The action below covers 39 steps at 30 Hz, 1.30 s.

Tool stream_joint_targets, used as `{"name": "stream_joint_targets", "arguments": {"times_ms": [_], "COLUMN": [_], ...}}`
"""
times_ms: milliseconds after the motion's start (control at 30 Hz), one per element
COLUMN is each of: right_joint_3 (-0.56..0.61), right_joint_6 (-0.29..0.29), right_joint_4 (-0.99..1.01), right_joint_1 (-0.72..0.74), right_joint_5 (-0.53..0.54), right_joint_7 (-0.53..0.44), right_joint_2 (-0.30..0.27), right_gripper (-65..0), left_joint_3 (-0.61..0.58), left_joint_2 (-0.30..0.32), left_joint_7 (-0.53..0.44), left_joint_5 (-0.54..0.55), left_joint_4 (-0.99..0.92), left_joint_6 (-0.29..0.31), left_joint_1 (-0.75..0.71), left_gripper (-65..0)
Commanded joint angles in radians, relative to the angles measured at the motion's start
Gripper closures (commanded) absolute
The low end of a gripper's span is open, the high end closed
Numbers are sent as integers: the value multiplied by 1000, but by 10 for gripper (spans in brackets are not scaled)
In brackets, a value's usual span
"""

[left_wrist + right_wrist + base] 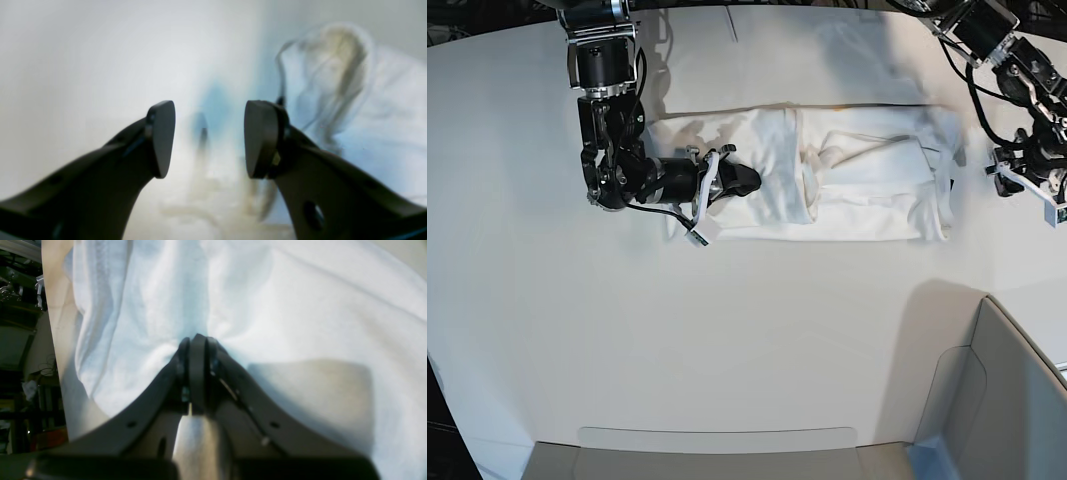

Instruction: Layout the t-shirt on the table in an organized manner, then fold the t-shirt properly

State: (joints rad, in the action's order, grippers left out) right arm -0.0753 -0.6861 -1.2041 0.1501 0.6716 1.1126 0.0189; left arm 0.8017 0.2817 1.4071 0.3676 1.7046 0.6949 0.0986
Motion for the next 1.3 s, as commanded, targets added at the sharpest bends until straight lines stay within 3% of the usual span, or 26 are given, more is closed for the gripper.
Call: {"name": "stream_joint_targets", "arguments": {"times_ms": [0, 167, 300, 667, 900, 1133, 1267], "right_joint_3": [1, 4, 4, 4, 4, 4, 4], "right_joint_6": [-12, -12, -12, -12, -12, -12, -12], "right_joint_4": [-1, 2, 2, 3, 3, 3, 3], "right_joint_1": [6, 6, 4, 4, 4, 4, 4], "right_joint_5": [-56, -56, -57, -65, -141, -141, -141], "right_joint_7": [47, 47, 47, 47, 47, 47, 47], "right_joint_2": [-18, -20, -23, -23, -12, -12, -12], "right_gripper": [0, 0, 0, 0, 0, 0, 0], "left_joint_3": [-2, -95, -117, 14, 46, 43, 23], "left_joint_2": [32, 95, 86, 67, 103, 112, 112], "left_joint_7": [-11, -11, -11, -11, -11, -11, -11], "left_joint_5": [14, 14, 14, 18, 304, 640, 701], "left_joint_4": [-24, -226, -317, -387, -387, -387, -387], "left_joint_6": [3, 3, 3, 3, 3, 3, 3], "left_joint_1": [20, 36, 49, 149, 146, 69, -6], "left_gripper": [-328, -328, -328, -325, -324, -256, -248]}}
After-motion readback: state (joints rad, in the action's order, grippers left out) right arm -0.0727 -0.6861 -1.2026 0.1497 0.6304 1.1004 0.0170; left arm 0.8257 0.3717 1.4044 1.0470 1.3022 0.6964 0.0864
